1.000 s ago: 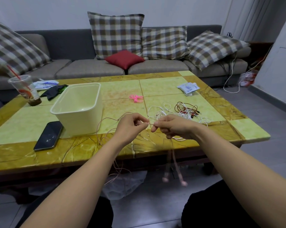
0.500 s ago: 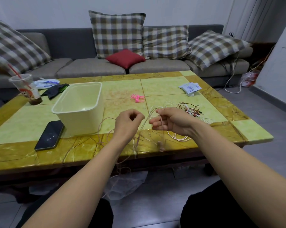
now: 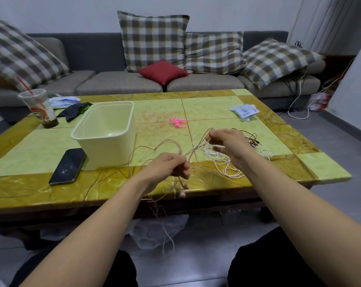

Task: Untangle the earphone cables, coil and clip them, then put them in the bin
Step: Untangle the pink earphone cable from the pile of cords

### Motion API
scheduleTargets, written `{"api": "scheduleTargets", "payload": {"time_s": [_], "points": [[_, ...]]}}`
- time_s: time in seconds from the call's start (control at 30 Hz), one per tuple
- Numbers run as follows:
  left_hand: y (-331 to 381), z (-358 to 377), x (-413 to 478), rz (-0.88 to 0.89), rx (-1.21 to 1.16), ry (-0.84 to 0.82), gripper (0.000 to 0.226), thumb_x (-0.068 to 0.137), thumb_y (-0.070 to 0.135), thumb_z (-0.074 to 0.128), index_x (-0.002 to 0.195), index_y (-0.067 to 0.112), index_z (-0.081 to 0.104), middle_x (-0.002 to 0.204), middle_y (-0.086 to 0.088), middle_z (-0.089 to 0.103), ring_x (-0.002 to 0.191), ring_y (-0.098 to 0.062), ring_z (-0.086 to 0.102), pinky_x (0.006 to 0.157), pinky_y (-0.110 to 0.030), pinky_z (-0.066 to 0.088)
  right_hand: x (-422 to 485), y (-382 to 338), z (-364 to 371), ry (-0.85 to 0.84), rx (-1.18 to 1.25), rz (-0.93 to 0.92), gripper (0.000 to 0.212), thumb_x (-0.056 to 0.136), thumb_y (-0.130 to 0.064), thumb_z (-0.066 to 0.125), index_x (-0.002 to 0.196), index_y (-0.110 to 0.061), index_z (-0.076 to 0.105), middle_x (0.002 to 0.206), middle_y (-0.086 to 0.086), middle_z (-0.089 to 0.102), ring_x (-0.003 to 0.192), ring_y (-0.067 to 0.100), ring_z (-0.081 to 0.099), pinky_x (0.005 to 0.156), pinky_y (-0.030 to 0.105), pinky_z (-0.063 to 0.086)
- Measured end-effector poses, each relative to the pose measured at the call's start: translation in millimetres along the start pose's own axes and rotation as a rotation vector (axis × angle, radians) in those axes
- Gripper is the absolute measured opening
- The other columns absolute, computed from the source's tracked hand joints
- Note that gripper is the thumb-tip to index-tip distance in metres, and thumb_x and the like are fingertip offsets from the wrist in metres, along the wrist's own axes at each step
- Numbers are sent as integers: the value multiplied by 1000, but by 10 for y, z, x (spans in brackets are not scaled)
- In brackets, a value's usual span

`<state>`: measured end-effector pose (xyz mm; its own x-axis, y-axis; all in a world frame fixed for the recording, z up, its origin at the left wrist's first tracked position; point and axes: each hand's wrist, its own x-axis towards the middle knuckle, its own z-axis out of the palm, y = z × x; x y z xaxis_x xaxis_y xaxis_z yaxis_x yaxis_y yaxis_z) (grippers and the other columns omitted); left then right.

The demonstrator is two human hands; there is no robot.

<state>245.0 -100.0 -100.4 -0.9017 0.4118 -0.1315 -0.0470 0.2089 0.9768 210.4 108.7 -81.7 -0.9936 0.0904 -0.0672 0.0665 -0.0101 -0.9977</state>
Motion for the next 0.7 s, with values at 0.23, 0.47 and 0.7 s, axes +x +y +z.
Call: {"api": "scheduleTargets", "payload": {"time_s": [0.23, 0.47, 0.7], "points": [[-26, -92, -35, 11, -72, 4, 31, 104, 29, 40, 83, 11, 52, 55, 4, 34, 47, -14, 40, 54, -27, 48, -20, 123, 234, 37, -648, -235, 36, 90, -24, 65, 122, -10, 55, 127, 9, 54, 111, 18, 53, 90, 31, 43], [101, -82, 24, 20, -257, 192, 31, 103, 28, 43, 78, 14, 53, 48, 5, 38, 39, -12, 35, 48, -26, 40, -111, 73, 425, -521, -400, -131, 25, 103, -27, 46, 101, -12, 66, 67, 0, 47, 60, 13, 46, 59, 22, 44], [152, -71, 17, -61, -336, 80, 34, 101, 31, 50, 71, 14, 52, 58, -2, 59, 71, -23, 65, 68, -30, 47, 42, 51, 299, -255, -67, -150, 27, 105, -21, 43, 87, -11, 61, 55, -8, 30, 49, 8, 21, 43, 18, 20]]}}
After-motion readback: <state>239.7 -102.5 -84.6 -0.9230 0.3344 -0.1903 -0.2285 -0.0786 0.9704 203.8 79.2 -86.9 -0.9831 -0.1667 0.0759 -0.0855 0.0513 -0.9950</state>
